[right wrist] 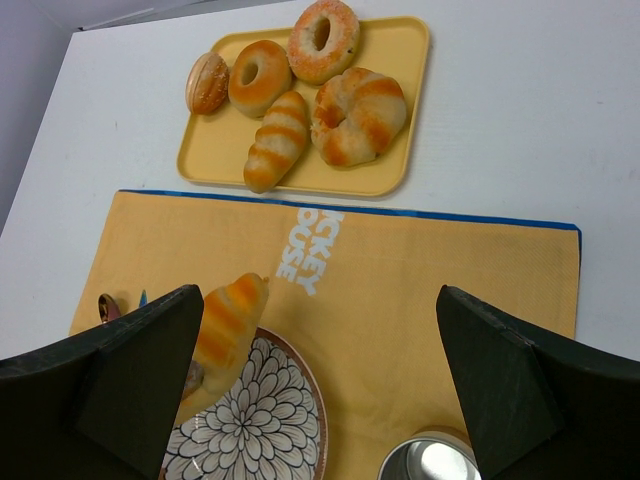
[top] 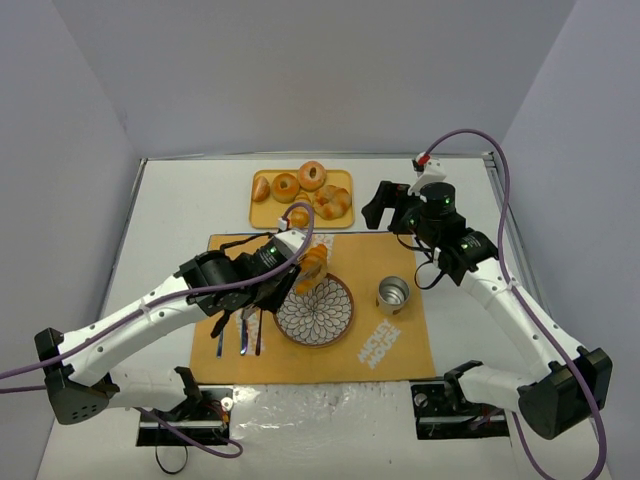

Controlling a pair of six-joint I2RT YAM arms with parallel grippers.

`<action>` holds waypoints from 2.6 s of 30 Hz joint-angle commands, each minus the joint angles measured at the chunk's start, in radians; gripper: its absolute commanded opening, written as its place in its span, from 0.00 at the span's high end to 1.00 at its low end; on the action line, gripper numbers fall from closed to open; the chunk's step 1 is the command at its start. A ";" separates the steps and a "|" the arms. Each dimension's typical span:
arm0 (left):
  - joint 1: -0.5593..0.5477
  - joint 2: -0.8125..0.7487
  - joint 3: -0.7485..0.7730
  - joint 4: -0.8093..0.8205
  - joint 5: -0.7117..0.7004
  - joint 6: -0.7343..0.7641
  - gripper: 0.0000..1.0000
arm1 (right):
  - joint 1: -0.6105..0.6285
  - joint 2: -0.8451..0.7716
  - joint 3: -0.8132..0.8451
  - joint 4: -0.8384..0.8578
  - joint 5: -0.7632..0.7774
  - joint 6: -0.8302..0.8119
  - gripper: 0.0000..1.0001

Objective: Place the bread

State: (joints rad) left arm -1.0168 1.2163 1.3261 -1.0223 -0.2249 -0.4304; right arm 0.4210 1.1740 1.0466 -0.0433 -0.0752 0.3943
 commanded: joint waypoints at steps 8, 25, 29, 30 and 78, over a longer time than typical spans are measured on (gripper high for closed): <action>-0.106 -0.013 -0.071 0.066 0.012 -0.073 1.00 | 0.008 -0.007 0.033 0.049 0.033 -0.005 0.00; -0.155 0.006 -0.111 0.043 0.019 -0.121 0.98 | 0.009 -0.017 0.023 0.048 0.035 -0.004 0.00; -0.157 -0.006 -0.119 0.029 0.013 -0.127 0.94 | 0.010 -0.014 0.024 0.049 0.034 -0.002 0.00; -0.157 -0.008 -0.121 0.027 0.013 -0.128 0.91 | 0.010 -0.013 0.024 0.049 0.034 -0.002 0.00; -0.115 -0.031 0.099 -0.129 -0.210 -0.134 0.50 | 0.019 -0.020 0.038 0.046 0.032 -0.009 0.00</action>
State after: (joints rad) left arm -1.1644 1.1856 1.3096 -1.1062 -0.3163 -0.5579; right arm 0.4339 1.1740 1.0466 -0.0433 -0.0563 0.3943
